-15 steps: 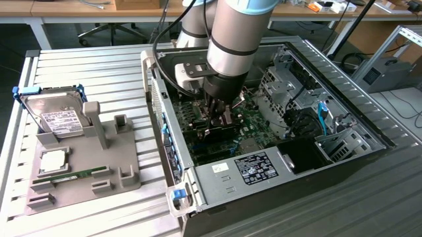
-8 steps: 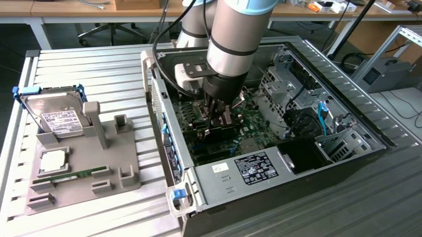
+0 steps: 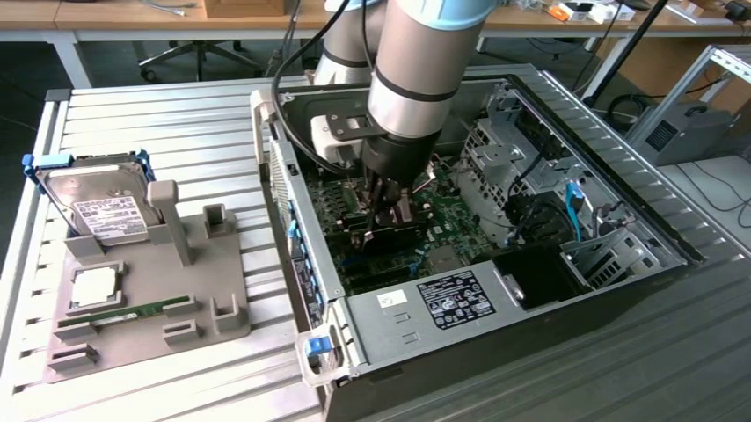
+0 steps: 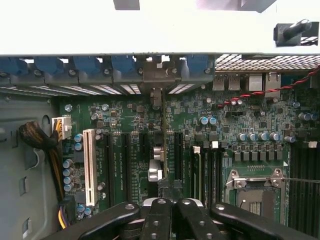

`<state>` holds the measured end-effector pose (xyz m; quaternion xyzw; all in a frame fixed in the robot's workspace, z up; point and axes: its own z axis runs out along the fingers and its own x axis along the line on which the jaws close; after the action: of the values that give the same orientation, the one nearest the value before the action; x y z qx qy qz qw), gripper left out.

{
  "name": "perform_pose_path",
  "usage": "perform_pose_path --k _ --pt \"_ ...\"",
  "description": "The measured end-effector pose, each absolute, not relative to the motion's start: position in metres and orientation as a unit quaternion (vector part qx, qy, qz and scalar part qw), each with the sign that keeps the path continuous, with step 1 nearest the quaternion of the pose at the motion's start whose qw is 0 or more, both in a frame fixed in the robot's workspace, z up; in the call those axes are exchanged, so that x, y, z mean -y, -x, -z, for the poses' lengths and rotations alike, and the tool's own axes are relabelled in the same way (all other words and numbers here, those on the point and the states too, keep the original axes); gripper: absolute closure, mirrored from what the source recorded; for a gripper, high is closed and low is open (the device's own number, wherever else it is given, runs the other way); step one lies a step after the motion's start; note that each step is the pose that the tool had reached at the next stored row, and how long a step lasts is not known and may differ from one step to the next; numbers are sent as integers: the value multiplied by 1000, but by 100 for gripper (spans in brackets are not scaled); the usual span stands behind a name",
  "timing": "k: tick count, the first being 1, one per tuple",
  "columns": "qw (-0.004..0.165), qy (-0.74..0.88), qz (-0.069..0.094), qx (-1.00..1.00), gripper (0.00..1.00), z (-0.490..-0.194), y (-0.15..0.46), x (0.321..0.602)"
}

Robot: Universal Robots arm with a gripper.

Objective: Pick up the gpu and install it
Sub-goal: 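Press down on the gpu until it lock into place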

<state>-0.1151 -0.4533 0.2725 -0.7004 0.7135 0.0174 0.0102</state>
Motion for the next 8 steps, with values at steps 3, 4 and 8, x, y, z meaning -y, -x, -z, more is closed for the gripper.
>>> perform_pose_path --k 3,4,8 --pt "10 700 -17 -714 89 -273 115 453" --pt "10 700 -17 -714 89 -273 115 453" --pt "10 700 -17 -713 89 -273 115 453"
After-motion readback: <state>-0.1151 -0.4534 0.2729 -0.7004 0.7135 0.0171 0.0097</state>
